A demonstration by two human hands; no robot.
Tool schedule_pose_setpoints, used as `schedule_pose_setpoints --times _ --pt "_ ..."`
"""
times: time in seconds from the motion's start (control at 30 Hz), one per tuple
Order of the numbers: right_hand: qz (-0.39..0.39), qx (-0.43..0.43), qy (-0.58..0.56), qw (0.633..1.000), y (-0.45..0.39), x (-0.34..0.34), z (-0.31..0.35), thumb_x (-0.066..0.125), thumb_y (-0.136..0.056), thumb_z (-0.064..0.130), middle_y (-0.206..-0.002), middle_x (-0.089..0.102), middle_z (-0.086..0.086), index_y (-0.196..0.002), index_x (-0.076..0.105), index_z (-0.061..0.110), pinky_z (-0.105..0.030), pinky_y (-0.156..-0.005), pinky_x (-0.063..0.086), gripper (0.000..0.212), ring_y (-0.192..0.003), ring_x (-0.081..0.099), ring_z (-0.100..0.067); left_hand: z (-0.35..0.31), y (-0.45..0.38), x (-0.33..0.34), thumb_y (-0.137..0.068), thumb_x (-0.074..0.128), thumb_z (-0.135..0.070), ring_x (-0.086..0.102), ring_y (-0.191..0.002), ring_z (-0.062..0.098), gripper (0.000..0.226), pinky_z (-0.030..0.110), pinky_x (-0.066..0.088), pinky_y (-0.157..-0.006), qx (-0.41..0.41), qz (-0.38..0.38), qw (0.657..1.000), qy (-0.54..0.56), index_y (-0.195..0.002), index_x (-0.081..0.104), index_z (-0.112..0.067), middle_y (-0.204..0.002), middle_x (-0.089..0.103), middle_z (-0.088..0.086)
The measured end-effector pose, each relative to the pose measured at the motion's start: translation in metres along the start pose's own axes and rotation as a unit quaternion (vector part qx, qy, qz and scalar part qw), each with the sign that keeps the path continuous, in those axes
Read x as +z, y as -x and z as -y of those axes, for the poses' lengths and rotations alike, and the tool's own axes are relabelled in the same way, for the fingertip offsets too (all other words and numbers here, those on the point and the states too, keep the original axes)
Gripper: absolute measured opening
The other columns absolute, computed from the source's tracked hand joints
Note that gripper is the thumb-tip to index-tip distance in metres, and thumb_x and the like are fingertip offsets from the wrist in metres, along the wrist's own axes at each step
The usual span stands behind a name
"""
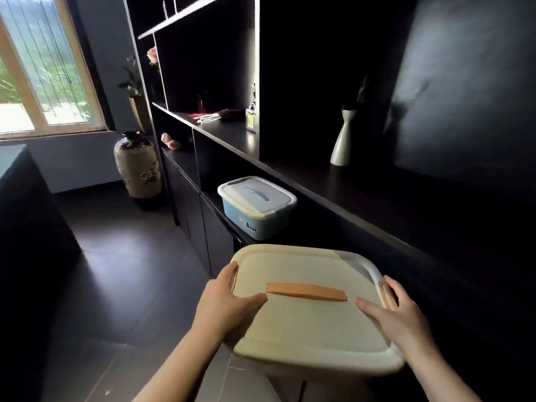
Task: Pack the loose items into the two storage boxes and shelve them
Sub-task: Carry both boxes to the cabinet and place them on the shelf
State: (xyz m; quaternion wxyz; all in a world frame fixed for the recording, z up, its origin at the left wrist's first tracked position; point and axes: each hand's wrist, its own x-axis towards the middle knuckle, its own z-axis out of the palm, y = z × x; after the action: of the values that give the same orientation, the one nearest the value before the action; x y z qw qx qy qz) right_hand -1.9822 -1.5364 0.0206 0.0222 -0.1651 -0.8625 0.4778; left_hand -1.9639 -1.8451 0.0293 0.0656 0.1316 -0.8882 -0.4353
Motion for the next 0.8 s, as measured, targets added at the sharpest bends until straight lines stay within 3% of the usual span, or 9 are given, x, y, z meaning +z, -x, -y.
schedule_pose_setpoints --times 0.2,0.27,0.33,0.43,0.57,0.63,0.73,0.8 --pt "-0.036 0.105 -0.024 0.994 -0.042 0.03 -0.008 0.081 -0.065 0.053 -0.135 0.051 0.006 -0.139 0.02 0.049 -0.03 -0.059 0.04 0.096 -0.074 0.054 -0.015 -0.011 -0.096 0.048 -0.065 0.074 -0.057 0.05 -0.123 0.02 0.094 0.037 0.044 -0.1 0.061 0.077 0.994 -0.041 -0.143 0.032 -0.026 -0.138 0.051 -0.003" --pt "-0.047 0.129 -0.029 0.99 -0.046 0.046 -0.012 0.081 -0.064 0.053 -0.137 0.048 0.011 -0.142 0.015 0.046 -0.032 -0.065 0.046 0.102 -0.077 0.057 -0.016 -0.013 -0.127 0.061 -0.067 0.074 -0.055 0.047 -0.126 0.021 0.091 0.037 0.041 -0.102 0.075 0.114 0.989 -0.061 -0.143 0.033 -0.026 -0.14 0.05 -0.003" --pt "-0.078 0.143 -0.02 0.986 -0.049 0.068 -0.017 0.08 -0.065 0.054 -0.139 0.048 0.01 -0.146 0.014 0.041 -0.033 -0.078 0.044 0.105 -0.096 0.06 -0.025 -0.01 -0.157 0.072 -0.069 0.075 -0.051 0.046 -0.128 0.022 0.09 0.037 0.04 -0.104 0.083 0.154 0.982 -0.077 -0.144 0.032 -0.025 -0.141 0.048 -0.001" --pt "-0.142 0.153 0.022 0.978 -0.052 0.091 -0.015 0.076 -0.065 0.062 -0.136 0.054 0.006 -0.146 0.017 0.039 -0.03 -0.078 0.041 0.102 -0.102 0.061 -0.028 -0.004 -0.194 0.084 -0.071 0.075 -0.046 0.046 -0.127 0.023 0.088 0.037 0.039 -0.104 0.089 0.202 0.972 -0.081 -0.145 0.031 -0.026 -0.14 0.049 0.003" --pt "-0.172 0.214 0.059 0.96 -0.075 0.107 0.004 0.065 -0.073 0.067 -0.124 0.061 -0.009 -0.146 0.017 0.036 -0.035 -0.083 0.045 0.093 -0.103 0.062 -0.037 -0.008 -0.237 0.101 -0.074 0.07 -0.049 0.05 -0.117 0.032 0.079 0.041 0.042 -0.098 0.139 0.221 0.959 -0.106 -0.141 0.034 -0.029 -0.125 0.055 0.009" --pt "-0.18 0.239 0.101 0.949 -0.081 0.113 0.017 0.058 -0.076 0.07 -0.135 0.051 -0.013 -0.147 0.016 0.034 -0.04 -0.096 0.041 0.09 -0.117 0.053 -0.038 -0.016 -0.255 0.108 -0.078 0.067 -0.048 0.048 -0.118 0.033 0.073 0.043 0.042 -0.098 0.178 0.21 0.954 -0.122 -0.14 0.036 -0.028 -0.126 0.051 0.009" --pt "-0.243 0.158 0.319 0.903 -0.082 0.133 0.042 0.047 -0.085 0.065 -0.154 0.028 -0.006 -0.149 0.025 0.032 -0.042 -0.107 0.029 0.075 -0.139 0.028 -0.028 -0.022 -0.27 0.12 -0.088 0.055 -0.044 0.027 -0.138 0.028 0.06 0.045 0.029 -0.11 0.243 0.177 0.936 -0.182 -0.142 0.036 -0.026 -0.15 0.031 0.005" --pt "-0.183 0.066 0.396 0.897 -0.083 0.161 0.06 0.033 -0.092 0.062 -0.161 0.012 0.002 -0.149 0.021 0.042 -0.042 -0.111 0.021 0.061 -0.146 0.015 -0.021 -0.016 -0.268 0.126 -0.094 0.04 -0.04 0.009 -0.145 0.018 0.049 0.043 0.012 -0.117 0.313 0.156 0.912 -0.215 -0.141 0.038 -0.027 -0.157 0.019 0.0"
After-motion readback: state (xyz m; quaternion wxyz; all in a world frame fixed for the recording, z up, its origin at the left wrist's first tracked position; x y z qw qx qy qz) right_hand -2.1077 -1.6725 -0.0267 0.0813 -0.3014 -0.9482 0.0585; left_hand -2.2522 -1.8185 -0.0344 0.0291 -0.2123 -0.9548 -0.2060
